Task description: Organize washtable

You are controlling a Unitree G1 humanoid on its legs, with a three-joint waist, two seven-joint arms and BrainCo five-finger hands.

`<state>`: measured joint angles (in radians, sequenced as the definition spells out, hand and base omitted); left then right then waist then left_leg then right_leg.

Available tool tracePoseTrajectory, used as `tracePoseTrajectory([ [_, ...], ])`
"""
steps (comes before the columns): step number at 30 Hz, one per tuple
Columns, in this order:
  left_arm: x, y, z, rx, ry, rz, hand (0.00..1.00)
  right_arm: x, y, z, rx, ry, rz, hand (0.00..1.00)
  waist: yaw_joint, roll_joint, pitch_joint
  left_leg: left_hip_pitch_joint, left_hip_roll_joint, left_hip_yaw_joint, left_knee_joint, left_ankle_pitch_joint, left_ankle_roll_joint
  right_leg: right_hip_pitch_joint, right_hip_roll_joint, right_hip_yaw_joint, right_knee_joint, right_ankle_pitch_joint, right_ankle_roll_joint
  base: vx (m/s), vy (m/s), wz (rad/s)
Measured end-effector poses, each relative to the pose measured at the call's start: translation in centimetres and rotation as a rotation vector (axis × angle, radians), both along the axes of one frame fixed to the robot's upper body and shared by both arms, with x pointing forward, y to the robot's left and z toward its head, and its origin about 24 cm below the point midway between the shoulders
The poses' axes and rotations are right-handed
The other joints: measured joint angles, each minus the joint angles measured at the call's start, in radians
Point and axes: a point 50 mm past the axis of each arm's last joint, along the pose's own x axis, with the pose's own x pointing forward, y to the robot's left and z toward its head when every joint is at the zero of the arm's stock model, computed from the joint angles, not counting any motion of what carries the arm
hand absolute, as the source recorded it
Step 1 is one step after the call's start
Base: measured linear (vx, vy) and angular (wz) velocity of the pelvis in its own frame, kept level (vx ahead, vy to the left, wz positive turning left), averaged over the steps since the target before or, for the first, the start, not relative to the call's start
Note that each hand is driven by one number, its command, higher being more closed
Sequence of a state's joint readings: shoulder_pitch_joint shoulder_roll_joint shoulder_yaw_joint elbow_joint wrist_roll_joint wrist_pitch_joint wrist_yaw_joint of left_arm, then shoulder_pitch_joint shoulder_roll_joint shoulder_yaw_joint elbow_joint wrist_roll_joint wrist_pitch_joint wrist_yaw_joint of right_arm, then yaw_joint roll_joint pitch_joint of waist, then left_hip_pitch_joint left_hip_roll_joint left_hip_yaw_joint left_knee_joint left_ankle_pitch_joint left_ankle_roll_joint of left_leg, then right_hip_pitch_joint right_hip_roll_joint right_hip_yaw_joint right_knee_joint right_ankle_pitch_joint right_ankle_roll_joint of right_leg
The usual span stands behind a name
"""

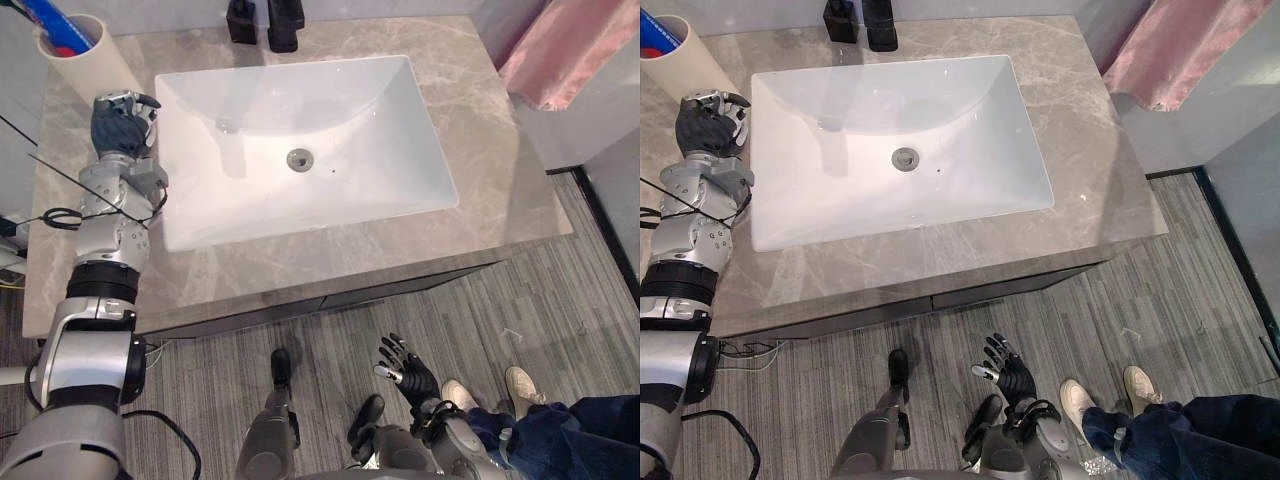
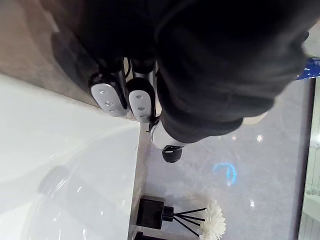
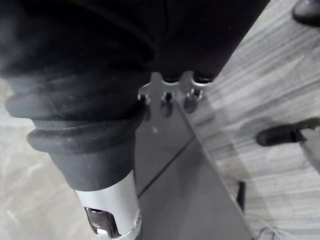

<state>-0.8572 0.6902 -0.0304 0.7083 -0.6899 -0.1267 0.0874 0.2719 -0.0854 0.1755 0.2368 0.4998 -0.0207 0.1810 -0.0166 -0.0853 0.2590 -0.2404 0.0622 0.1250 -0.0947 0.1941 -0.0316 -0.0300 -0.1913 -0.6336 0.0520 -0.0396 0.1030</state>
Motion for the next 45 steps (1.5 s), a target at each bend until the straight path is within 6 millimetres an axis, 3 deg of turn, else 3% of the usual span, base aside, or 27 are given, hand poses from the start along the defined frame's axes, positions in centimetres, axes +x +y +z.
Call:
tracePoseTrajectory([
  [18,0.3,0.1,0.0,0.007,0.020,0.010,1.00,-0.1,0.5,0.0,0.007,0.002,0.021,0.00,-0.003,-0.012,-0.009,0.004,-0.009,-0.014,0.000,0.000,0.000,0.013,-0.003,-0.015,0.001,-0.003,0.004,0.00,0.000,0.02],
  [21,-0.4,-0.8,-1.3,0.009,0.010,-0.031,1.00,0.1,0.9,0.0,0.013,0.000,0.034,0.00,-0.002,-0.012,-0.014,0.012,-0.013,-0.023,0.000,0.001,0.000,0.028,-0.005,-0.025,-0.002,-0.006,0.008,0.01,0.008,0.11],
  [24,-4.3,-3.7,-6.7,-0.104,-0.030,-0.138,1.00,0.8,1.6,0.2,0.032,-0.012,0.027,0.00,0.011,-0.008,-0.056,0.024,-0.028,-0.045,0.000,0.000,-0.001,0.056,-0.012,-0.048,-0.006,-0.014,0.021,0.05,0.014,0.21],
  [25,-5.2,-4.3,-7.6,-0.131,-0.034,-0.154,1.00,1.0,1.7,0.3,0.035,-0.018,0.028,0.00,0.016,-0.005,-0.063,0.031,-0.031,-0.046,0.000,0.000,-0.001,0.065,-0.013,-0.055,-0.006,-0.014,0.021,0.04,0.025,0.29],
  [26,-7.2,-5.3,-10.1,-0.198,-0.009,-0.169,1.00,1.5,1.7,0.5,0.030,-0.035,0.025,0.00,0.033,0.007,-0.086,0.042,-0.037,-0.051,0.000,0.000,-0.001,0.076,-0.016,-0.062,-0.008,-0.014,0.021,0.01,0.030,0.33],
  [27,-9.1,-6.1,-12.5,-0.261,0.032,-0.168,1.00,1.9,1.6,0.8,0.018,-0.052,0.025,0.00,0.035,0.028,-0.110,0.050,-0.046,-0.069,0.000,0.000,0.000,0.096,-0.018,-0.084,-0.013,-0.015,0.022,0.00,0.029,0.38],
  [28,-10.0,-6.6,-13.7,-0.290,0.052,-0.173,1.00,2.2,1.4,0.9,0.012,-0.062,0.019,0.00,0.036,0.041,-0.119,0.053,-0.049,-0.074,0.000,-0.001,0.000,0.105,-0.019,-0.093,-0.014,-0.015,0.022,-0.02,0.033,0.39],
  [30,-13.3,-7.9,-16.9,-0.380,0.119,-0.183,1.00,2.3,0.9,0.3,-0.012,-0.033,-0.004,0.00,0.065,0.086,-0.146,0.075,-0.056,-0.094,-0.001,-0.001,0.001,0.139,-0.018,-0.111,-0.019,-0.017,0.025,-0.07,0.042,0.27],
  [33,-16.4,-8.7,-19.8,-0.445,0.223,-0.173,1.00,2.1,0.5,-0.3,-0.039,-0.006,-0.006,0.00,0.086,0.128,-0.174,0.092,-0.064,-0.125,-0.007,-0.004,-0.002,0.173,-0.018,-0.146,-0.021,-0.030,0.027,-0.15,0.037,0.36],
  [34,-18.2,-9.1,-21.8,-0.476,0.325,-0.170,1.00,2.4,0.8,-0.2,-0.053,-0.014,0.007,0.00,0.086,0.145,-0.186,0.094,-0.065,-0.150,-0.007,-0.003,-0.002,0.189,-0.016,-0.172,-0.018,-0.038,0.036,-0.14,0.017,0.44],
  [37,-22.0,-9.7,-25.0,-0.560,0.491,-0.106,1.00,2.1,0.7,-0.6,-0.079,-0.001,0.015,0.00,0.095,0.142,-0.194,0.094,-0.069,-0.194,-0.007,0.012,0.000,0.219,-0.005,-0.226,-0.021,-0.042,0.041,-0.10,0.001,0.50],
  [42,-23.8,-9.6,-26.0,-0.602,0.536,-0.076,1.00,2.0,0.1,-0.8,-0.106,-0.001,0.000,0.00,0.143,0.121,-0.206,0.093,-0.094,-0.267,-0.007,0.029,0.006,0.262,-0.002,-0.304,-0.017,-0.044,0.043,-0.07,0.000,0.54],
  [43,-24.0,-9.5,-26.0,-0.607,0.538,-0.068,0.00,2.0,-0.1,-0.8,-0.108,0.000,-0.007,0.00,0.142,0.121,-0.206,0.095,-0.100,-0.277,-0.007,0.031,0.007,0.271,-0.004,-0.314,-0.015,-0.043,0.043,-0.04,0.019,0.41],
  [45,-24.4,-9.3,-26.2,-0.617,0.539,-0.043,0.00,2.0,-0.1,-0.8,-0.108,0.003,-0.018,0.00,0.142,0.122,-0.208,0.097,-0.103,-0.285,-0.007,0.032,0.007,0.273,-0.005,-0.322,-0.012,-0.043,0.043,-0.06,0.008,0.11],
])
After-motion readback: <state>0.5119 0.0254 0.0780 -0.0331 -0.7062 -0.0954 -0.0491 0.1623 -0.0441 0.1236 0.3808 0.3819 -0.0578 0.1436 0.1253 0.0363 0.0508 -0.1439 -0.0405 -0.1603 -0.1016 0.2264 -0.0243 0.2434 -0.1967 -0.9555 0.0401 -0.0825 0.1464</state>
